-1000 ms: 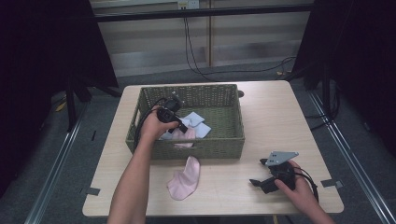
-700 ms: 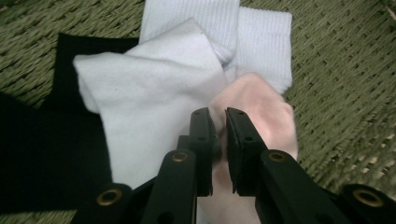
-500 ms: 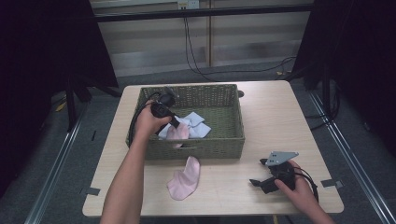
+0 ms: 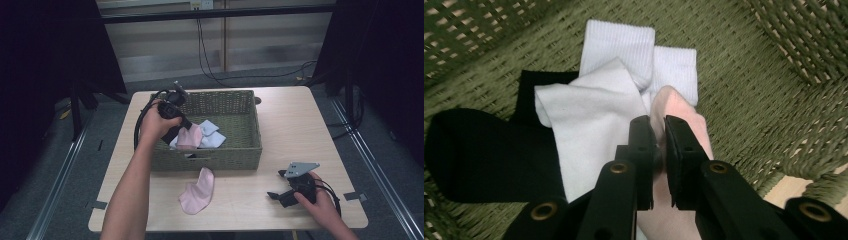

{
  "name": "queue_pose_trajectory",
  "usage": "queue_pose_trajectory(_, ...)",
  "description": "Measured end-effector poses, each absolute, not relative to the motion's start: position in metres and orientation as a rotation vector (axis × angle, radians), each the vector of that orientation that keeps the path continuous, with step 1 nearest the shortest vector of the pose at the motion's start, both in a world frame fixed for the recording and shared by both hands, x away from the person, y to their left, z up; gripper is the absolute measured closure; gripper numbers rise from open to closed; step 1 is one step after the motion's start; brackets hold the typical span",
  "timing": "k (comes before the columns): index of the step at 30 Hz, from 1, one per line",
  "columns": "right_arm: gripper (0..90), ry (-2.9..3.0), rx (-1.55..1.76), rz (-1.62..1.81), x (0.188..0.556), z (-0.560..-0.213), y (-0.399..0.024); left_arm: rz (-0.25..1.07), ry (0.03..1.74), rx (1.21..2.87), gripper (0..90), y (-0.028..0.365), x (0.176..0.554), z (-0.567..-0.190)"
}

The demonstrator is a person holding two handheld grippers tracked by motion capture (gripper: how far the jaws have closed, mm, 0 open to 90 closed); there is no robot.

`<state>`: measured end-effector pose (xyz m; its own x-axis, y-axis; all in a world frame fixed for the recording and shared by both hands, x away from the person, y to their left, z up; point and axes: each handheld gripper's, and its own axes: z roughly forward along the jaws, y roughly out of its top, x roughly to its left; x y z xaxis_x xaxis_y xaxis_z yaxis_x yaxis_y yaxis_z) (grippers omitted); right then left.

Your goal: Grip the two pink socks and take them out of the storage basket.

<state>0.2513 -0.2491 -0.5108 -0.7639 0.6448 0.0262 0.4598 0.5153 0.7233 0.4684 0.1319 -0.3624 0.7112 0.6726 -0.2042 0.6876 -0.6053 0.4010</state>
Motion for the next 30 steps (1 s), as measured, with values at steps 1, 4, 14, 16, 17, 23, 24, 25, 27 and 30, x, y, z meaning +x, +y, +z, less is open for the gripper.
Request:
queue_pose_trajectory(1, 10.4, 2.512, 0.933, 1.090, 0.251, -0.511, -0.249, -0.040, 1.048, 2.458, 82.5, 0.132, 0.468, -0.361)
queue_pose_trajectory(4, 10.4, 2.513, 0.931, 1.090, 0.251, -0.511, -0.249, -0.037, 1.050, 2.457, 82.5, 0.132, 0.467, -0.355)
queue_pose_trajectory(14, 10.4, 2.512, 0.932, 1.090, 0.251, -0.511, -0.249, -0.020, 1.058, 2.432, 82.5, 0.136, 0.464, -0.339)
queue_pose_trajectory(16, 10.4, 2.513, 0.936, 1.090, 0.251, -0.511, -0.249, -0.013, 1.059, 2.425, 82.5, 0.136, 0.462, -0.336)
queue_pose_trajectory(17, 10.4, 2.512, 0.933, 1.090, 0.251, -0.511, -0.249, -0.014, 1.057, 2.427, 82.5, 0.137, 0.462, -0.334)
queue_pose_trajectory(23, 10.4, 2.513, 0.934, 1.090, 0.251, -0.511, -0.249, -0.019, 1.057, 2.428, 82.5, 0.137, 0.457, -0.324)
queue_pose_trajectory(24, 10.4, 2.514, 0.935, 1.090, 0.251, -0.511, -0.249, -0.016, 1.055, 2.429, 82.5, 0.137, 0.456, -0.322)
queue_pose_trajectory(25, 10.4, 2.513, 0.936, 1.090, 0.251, -0.511, -0.249, -0.016, 1.052, 2.435, 82.5, 0.137, 0.456, -0.320)
queue_pose_trajectory(27, 10.4, 2.513, 0.936, 1.090, 0.251, -0.511, -0.249, -0.024, 1.053, 2.427, 82.5, 0.138, 0.455, -0.317)
queue_pose_trajectory(30, 10.4, 2.514, 0.937, 1.090, 0.251, -0.511, -0.249, -0.023, 1.054, 2.424, 82.5, 0.138, 0.454, -0.313)
